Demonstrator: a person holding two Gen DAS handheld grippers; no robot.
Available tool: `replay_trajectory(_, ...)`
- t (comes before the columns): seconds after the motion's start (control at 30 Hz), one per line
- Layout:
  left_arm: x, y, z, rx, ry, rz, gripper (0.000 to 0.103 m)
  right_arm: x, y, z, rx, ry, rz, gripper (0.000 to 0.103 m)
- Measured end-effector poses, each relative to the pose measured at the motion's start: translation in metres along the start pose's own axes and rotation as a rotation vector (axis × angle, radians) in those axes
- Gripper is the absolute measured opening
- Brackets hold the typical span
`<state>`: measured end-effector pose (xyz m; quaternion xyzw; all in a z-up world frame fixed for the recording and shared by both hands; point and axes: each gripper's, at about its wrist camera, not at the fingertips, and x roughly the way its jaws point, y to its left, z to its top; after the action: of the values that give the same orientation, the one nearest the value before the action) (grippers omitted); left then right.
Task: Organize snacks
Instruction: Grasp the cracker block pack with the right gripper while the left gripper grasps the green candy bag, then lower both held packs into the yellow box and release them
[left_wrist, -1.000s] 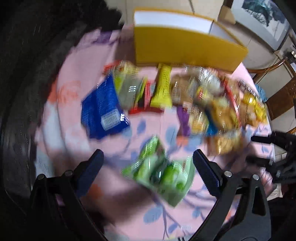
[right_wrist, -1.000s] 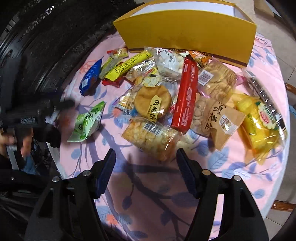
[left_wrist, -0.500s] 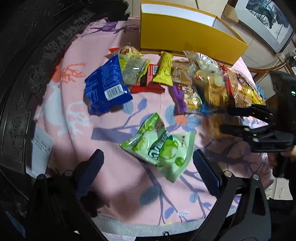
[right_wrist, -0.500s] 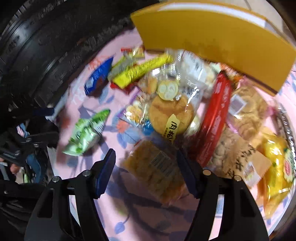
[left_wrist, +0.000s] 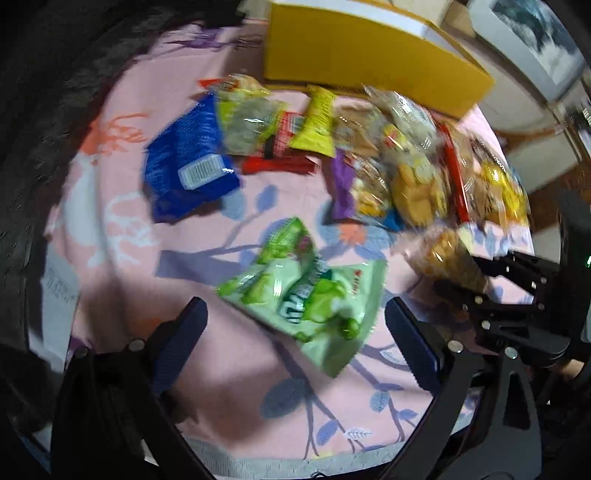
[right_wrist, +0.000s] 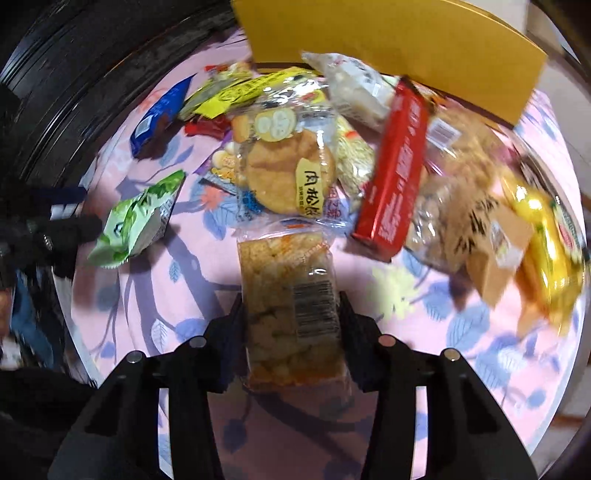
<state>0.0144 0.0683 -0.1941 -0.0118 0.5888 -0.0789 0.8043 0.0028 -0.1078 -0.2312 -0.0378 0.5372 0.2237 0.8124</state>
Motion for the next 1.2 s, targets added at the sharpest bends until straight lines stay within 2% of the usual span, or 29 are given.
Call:
replay_trajectory(0.13, 0.019, -0.023, 0.000, 0.116, 0.045, 0.030, 0.098, 0.001, 0.002, 0.000, 0.014, -0.009, -0.008, 0.049)
replay_trajectory(0.23, 0.040, -0.034, 0.001, 0.186, 0.065, 0.100, 0.097, 0.001, 0.000, 0.001, 0.031, -0.012, -0.004, 0.049)
replay_trajectory(0.3, 0.050, -0.034, 0.003, 0.202, 0.060, 0.135, 0.073, -0.003, 0.001, -0.001, 0.037, -0.015, -0.009, 0.049)
replay_trajectory(0.33, 0.050, -0.032, 0.004, 0.207, 0.043, 0.134, 0.073, -0.002, 0.001, -0.001, 0.039, -0.017, -0.013, 0.049)
replay_trajectory(0.37, 0.050, -0.032, 0.004, 0.201, 0.034, 0.129, 0.067, -0.004, 0.000, -0.003, 0.039, -0.019, -0.016, 0.049)
replay_trajectory(0.53, 0.042, -0.023, -0.002, 0.195, -0.015, 0.123, 0.055, -0.004, 0.006, -0.004, 0.028, -0.029, -0.062, 0.047)
replay_trajectory(0.7, 0.027, -0.017, -0.006, 0.131, -0.043, 0.078, 0.031, -0.004, 0.007, -0.002, 0.067, -0.028, -0.077, 0.046)
replay_trajectory(0.77, 0.023, -0.018, -0.007, 0.123, -0.043, 0.062, 0.025, -0.009, 0.007, -0.001, 0.080, -0.033, -0.065, 0.046)
replay_trajectory(0.97, 0.005, -0.016, -0.006, 0.060, -0.069, 0.008, 0.021, -0.036, 0.008, 0.004, 0.080, -0.086, -0.063, 0.046)
replay_trajectory(1.2, -0.024, -0.026, 0.015, 0.048, -0.124, -0.049, 0.020, -0.059, 0.002, 0.013, 0.120, -0.134, -0.046, 0.046)
